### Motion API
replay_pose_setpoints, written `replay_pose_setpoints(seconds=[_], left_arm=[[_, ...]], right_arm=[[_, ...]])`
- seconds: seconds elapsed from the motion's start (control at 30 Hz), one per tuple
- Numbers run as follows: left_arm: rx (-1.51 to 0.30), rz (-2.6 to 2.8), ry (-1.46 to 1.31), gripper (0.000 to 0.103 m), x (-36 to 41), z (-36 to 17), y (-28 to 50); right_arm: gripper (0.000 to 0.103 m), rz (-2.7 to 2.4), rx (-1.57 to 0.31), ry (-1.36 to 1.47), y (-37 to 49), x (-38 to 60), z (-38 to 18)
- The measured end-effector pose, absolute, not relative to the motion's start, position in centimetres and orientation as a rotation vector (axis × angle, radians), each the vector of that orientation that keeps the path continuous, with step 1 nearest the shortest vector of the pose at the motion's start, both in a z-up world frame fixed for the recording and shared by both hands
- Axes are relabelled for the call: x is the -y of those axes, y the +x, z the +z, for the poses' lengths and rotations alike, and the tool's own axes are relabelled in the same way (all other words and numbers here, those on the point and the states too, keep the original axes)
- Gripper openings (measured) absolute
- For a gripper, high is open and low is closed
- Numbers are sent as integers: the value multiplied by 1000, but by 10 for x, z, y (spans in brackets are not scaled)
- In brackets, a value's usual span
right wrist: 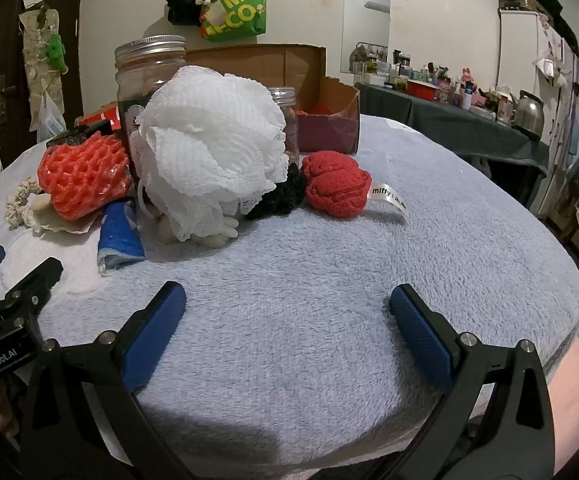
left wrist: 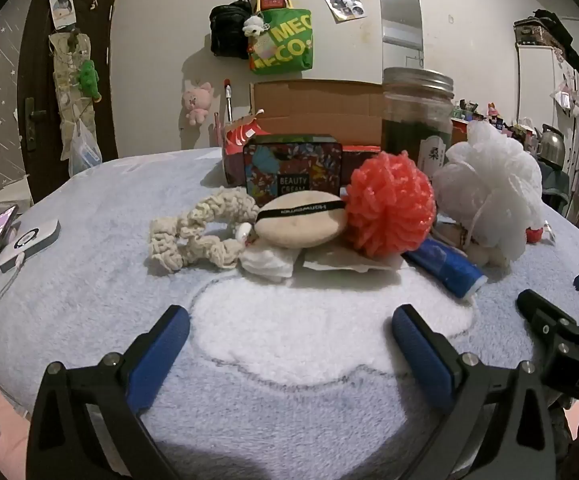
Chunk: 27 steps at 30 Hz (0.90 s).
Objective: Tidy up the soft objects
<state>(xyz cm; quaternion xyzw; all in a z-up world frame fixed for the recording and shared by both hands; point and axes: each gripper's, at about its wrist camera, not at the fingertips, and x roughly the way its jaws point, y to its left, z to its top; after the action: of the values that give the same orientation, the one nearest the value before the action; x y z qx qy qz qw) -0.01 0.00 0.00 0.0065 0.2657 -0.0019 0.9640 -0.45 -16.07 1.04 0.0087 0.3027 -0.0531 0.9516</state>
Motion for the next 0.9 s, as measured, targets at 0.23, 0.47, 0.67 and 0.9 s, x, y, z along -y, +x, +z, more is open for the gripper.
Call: replay_pose_setpoints(seconds=[0.23, 0.47, 0.67, 0.9], left_arm=[[-539, -5, 11, 103, 0, 0, 0], [-540, -6, 7, 103, 0, 0, 0], [-542, -6, 6, 103, 0, 0, 0], [-542, -6, 5, 103, 0, 0, 0]], right_arm=[[103, -108, -614, 17, -4, 161, 10], [103, -108, -615, 17, -4, 161, 10], [103, -108, -614, 17, -4, 161, 10], [103, -108, -614, 17, -4, 160, 10]])
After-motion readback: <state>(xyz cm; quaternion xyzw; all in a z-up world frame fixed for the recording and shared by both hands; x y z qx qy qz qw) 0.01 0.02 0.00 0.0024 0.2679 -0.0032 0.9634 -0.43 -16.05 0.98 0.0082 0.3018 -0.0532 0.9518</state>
